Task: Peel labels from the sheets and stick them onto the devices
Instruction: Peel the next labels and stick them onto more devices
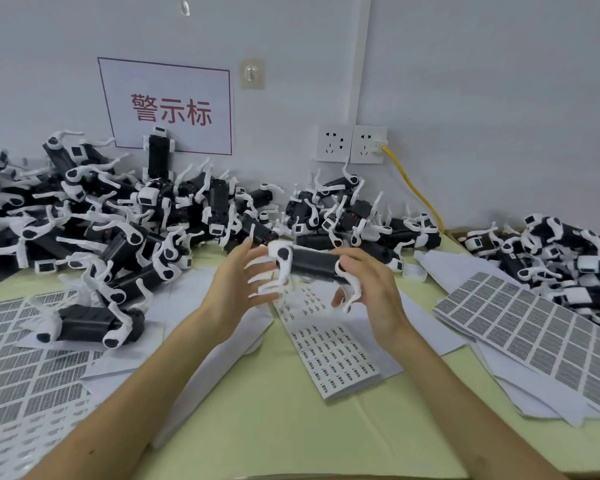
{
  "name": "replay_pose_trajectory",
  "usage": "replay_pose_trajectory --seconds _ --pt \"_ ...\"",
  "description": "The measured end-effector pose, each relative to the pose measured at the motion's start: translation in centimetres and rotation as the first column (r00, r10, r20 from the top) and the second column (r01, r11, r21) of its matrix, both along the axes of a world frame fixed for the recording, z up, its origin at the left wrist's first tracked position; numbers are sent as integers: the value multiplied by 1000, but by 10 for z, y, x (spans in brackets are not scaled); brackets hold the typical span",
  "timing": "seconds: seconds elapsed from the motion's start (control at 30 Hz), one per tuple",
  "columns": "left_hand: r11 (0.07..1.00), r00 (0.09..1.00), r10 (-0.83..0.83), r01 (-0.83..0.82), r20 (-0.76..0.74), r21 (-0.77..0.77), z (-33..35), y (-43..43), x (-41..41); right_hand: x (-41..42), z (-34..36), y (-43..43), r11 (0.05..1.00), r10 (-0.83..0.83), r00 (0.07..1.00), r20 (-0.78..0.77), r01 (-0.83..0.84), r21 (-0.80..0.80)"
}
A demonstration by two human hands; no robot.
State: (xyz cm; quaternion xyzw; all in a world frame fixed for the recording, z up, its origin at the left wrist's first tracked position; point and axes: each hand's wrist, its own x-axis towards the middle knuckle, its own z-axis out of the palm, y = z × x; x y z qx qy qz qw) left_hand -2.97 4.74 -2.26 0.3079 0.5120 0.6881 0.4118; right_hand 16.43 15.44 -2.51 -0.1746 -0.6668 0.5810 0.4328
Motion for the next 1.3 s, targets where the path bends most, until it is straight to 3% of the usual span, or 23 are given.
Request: replay_pose_trajectory --seconds 0.17,0.33,0.47,0.57,0.63,0.67,0.73,0.77,0.83,1.03,1.13,1.3 --pt "923 923 -382 380 -43 -62 4 -7 8 1 -3 2 997 67 997 49 -65 -27" --pt "843 842 -538 536 -31 -52 2 -10 3 -1 -1 3 991 9 998 -63 -17 -131" --pt "807 797 -591 583 -124 -93 1 -12 0 -2 -3 4 961 47 993 -110 -75 -267" --pt "803 801 -591 574 -90 -160 0 -13 1 -1 0 7 941 67 989 -134 -107 -322" --pt "824 826 -560 549 -57 -138 0 -10 3 -3 -2 8 958 -10 997 -74 -11 -285" --pt "855 859 -512 507 -12 -109 0 -8 3 -4 -4 10 976 -104 994 33 109 -191" --pt "929 930 -361 365 61 -56 2 -5 -2 -3 -11 15 943 -332 904 271 312 115" --pt "955 955 -287 291 74 -50 2 -4 -7 -4 -16 18 915 -395 850 349 332 228" --pt "978 978 -192 198 79 -69 0 -4 -16 -6 -24 19 909 -406 800 443 304 284" --pt "977 984 -155 166 93 -131 -5 0 -11 -7 -30 15 974 -218 757 616 124 192" --pt "978 987 -125 139 98 -153 -8 2 -6 -7 -26 12 986 -167 828 536 131 104" --pt "989 966 -119 135 231 -53 -9 2 -7 -4 -13 6 967 15 943 331 70 -245"
